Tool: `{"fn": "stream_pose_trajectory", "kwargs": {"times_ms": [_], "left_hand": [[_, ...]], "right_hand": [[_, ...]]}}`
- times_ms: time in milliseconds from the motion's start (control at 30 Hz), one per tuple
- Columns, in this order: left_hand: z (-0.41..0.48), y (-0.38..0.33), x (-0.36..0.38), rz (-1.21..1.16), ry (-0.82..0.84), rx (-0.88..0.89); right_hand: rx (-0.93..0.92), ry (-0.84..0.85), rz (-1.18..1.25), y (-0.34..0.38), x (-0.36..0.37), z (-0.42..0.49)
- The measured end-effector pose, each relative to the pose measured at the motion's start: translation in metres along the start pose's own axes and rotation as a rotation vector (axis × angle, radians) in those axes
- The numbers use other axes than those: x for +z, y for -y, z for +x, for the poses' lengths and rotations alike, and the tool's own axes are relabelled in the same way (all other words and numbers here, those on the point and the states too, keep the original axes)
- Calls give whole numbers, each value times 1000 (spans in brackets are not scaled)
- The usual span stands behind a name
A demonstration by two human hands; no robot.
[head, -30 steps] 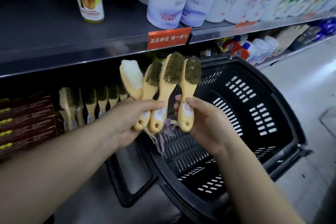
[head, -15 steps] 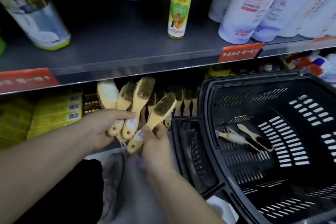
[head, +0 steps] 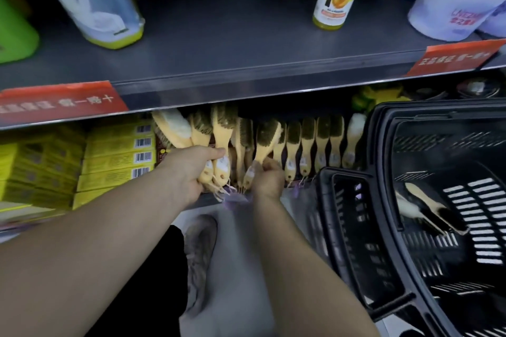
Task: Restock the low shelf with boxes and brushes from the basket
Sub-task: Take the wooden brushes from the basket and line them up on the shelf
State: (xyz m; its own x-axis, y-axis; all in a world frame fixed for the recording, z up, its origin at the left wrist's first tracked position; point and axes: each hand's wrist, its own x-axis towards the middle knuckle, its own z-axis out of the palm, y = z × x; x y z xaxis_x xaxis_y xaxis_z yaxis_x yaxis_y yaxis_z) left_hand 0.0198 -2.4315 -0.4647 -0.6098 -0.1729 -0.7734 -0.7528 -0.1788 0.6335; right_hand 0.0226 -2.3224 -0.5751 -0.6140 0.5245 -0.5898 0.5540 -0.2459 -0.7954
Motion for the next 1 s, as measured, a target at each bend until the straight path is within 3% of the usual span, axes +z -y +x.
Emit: {"fn": "stream_pose_trajectory", "kwargs": {"times_ms": [333, 700, 833, 1000], "left_hand": [[6, -1, 2, 24, 20, -6], [16, 5, 12, 2, 68, 34], [33, 10, 10, 69, 144, 55], [47, 19, 12, 108, 177, 42]], "right_hand": [[-158, 139, -483, -10, 20, 45], [-327, 162, -711, -2, 10, 48], [-365, 213, -597, 20, -8, 34], [40, 677, -104, 37, -18, 2]]}}
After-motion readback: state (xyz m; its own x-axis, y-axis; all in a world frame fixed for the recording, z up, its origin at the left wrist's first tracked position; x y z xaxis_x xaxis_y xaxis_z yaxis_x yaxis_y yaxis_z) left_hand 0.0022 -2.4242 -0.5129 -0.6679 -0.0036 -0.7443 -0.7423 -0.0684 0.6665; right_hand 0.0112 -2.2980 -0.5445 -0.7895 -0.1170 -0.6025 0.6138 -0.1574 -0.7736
